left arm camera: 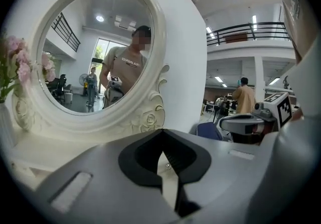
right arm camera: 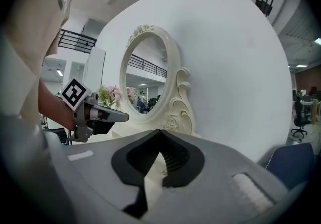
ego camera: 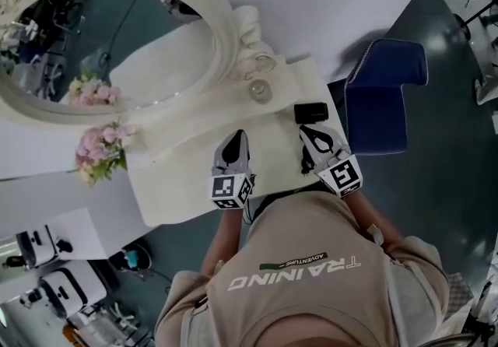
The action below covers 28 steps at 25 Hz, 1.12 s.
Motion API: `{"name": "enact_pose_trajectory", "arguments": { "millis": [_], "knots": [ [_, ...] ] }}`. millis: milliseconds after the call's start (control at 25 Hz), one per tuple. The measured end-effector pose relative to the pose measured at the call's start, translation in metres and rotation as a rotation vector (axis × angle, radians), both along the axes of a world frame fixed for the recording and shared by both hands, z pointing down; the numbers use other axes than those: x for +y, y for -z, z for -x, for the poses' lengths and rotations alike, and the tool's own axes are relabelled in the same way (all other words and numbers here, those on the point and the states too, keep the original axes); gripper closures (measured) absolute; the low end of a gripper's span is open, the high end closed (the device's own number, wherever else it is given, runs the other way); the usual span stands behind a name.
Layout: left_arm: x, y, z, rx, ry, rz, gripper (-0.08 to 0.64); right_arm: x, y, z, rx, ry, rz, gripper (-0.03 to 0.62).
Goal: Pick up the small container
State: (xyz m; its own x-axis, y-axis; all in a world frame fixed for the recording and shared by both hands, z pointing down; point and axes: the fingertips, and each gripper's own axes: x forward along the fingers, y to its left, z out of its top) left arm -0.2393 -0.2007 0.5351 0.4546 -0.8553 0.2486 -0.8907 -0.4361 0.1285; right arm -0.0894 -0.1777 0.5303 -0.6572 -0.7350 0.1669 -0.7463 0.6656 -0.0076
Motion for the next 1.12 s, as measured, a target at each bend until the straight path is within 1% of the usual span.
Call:
{"name": "enact_pose_trajectory", "arguments": {
  "millis": [120,320,560,760,800,960,1000,1040,1080,1120],
  "knots": [
    [-0.003,0.006,-0.004,0.005,-0.049,-0.020,0.543,0.000,0.007,0.001,0.018,-0.032,-0.012,0.589],
    [0.002,0.002,-0.004,-0.038,-0.106,-0.033,0.541,0.010,0.012,0.007,0.022,-0.068,-0.014,0.589],
    [0.006,0.009,-0.011,-0.036,-0.120,-0.039,0.541,0.019,0.013,0.002,0.038,-0.081,-0.017,0.589],
    [0.011,0.010,-0.013,-0.054,-0.126,-0.028,0.537,0.017,0.018,-0.002,0.022,-0.089,-0.039,0.589],
    [0.010,0.008,-0.014,-0.053,-0.129,-0.017,0.515,0.016,0.019,-0.002,0.018,-0.089,-0.043,0.589],
    [0.006,-0.004,-0.017,-0.065,-0.139,0.037,0.365,0.015,0.018,-0.003,0.011,-0.078,-0.042,0.589],
    [0.003,-0.007,-0.018,-0.067,-0.140,0.051,0.309,0.015,0.017,-0.004,0.011,-0.073,-0.039,0.589],
    [0.000,-0.010,-0.020,-0.070,-0.141,0.065,0.222,0.014,0.016,-0.005,0.011,-0.068,-0.035,0.589],
    [-0.003,-0.013,-0.021,-0.074,-0.142,0.076,0.153,0.013,0.015,-0.007,0.011,-0.066,-0.033,0.589],
    [-0.007,-0.015,-0.023,-0.082,-0.143,0.082,0.126,0.011,0.014,-0.009,0.010,-0.066,-0.031,0.589]
  ]
}}
